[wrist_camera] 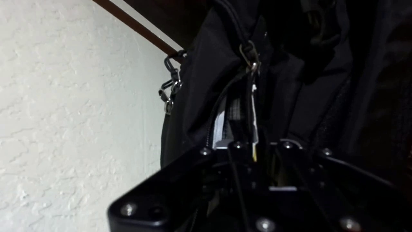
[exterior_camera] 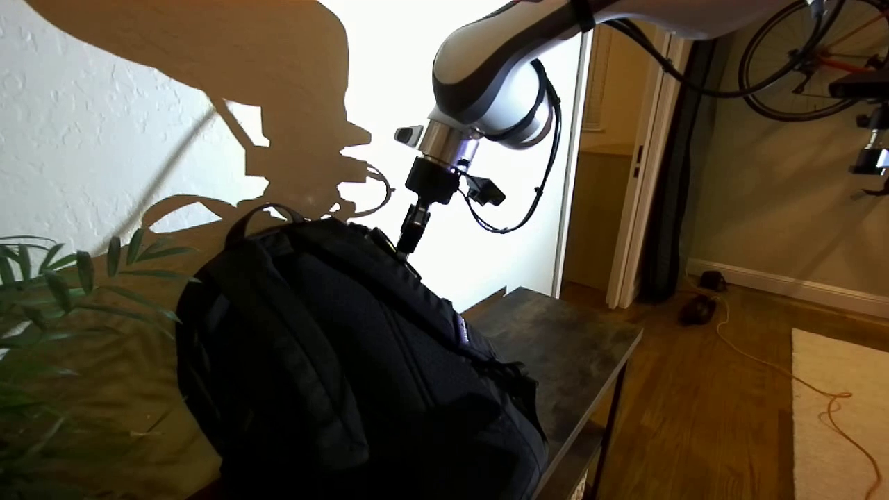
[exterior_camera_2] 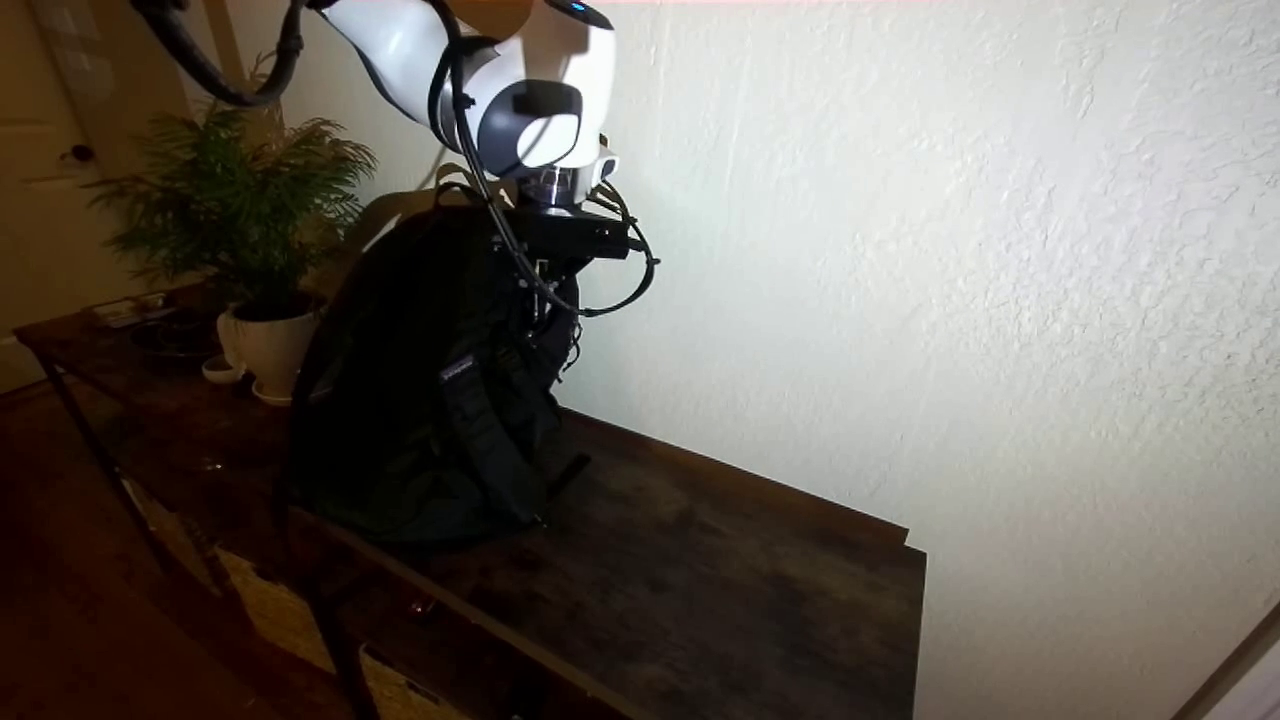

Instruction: Put the wallet inside the backpack

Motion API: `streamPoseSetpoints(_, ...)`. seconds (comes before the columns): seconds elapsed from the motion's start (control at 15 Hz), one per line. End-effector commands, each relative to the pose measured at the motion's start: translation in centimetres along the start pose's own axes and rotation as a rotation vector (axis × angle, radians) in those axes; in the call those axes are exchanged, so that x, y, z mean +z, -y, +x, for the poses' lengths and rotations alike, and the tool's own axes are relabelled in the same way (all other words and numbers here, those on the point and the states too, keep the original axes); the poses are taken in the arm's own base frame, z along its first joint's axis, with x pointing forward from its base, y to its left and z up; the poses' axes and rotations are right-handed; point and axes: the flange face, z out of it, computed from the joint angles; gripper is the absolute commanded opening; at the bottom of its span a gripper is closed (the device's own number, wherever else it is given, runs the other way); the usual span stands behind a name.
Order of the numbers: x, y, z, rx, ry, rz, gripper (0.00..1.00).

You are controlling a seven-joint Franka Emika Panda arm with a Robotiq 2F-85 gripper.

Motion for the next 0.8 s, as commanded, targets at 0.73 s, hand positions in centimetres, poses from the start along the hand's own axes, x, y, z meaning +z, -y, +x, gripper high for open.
streamPoseSetpoints(0.73,3.1,3.1,0.9,-0.432,-0.164,0.176,0.04)
